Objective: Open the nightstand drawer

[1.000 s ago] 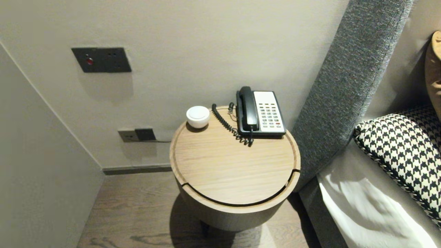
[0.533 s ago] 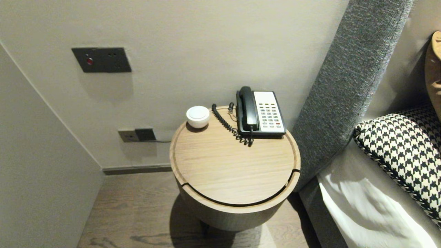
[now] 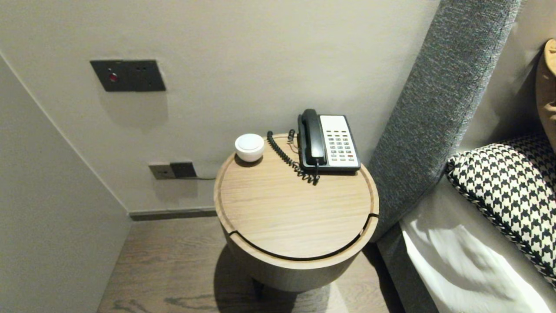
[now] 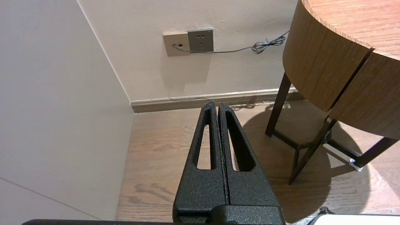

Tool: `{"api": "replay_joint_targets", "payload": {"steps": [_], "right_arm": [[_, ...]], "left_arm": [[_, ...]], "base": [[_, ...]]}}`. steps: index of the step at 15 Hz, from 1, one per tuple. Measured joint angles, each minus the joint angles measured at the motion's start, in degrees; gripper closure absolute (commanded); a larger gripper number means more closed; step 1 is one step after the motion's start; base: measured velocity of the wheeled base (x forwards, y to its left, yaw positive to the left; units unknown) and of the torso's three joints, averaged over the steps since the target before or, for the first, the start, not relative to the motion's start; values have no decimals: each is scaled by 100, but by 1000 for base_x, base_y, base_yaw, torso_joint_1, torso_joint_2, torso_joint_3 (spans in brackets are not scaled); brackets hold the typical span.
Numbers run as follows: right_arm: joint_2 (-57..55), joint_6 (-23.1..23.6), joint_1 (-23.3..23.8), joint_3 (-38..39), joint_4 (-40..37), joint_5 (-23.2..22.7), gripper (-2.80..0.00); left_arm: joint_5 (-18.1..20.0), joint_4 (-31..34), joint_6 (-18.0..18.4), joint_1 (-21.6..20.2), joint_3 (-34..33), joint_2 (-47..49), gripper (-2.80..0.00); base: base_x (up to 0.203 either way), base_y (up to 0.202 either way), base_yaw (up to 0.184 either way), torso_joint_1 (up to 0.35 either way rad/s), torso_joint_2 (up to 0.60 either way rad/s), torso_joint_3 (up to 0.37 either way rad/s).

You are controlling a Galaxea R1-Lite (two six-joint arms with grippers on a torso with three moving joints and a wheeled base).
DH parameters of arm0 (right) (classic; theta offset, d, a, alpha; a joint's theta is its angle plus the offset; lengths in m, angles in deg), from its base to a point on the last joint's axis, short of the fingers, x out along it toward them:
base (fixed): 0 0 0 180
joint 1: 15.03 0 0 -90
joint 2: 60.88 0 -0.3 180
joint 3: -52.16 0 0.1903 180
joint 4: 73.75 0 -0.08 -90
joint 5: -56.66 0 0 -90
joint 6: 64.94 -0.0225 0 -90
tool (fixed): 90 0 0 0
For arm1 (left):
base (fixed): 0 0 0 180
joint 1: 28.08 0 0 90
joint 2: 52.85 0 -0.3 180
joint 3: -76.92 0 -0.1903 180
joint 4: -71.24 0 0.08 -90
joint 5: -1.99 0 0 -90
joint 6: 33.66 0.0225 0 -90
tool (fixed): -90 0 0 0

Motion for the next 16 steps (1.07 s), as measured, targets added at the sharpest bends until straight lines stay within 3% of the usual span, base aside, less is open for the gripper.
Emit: {"api": "replay_joint_targets", "payload": {"steps": [16], "right_arm": [[0,-2,6,0,2,-2,0]], "left_arm": [[0,0,1,0,0,1,0]], "base": [[0,0,0,0,0,0]]}}
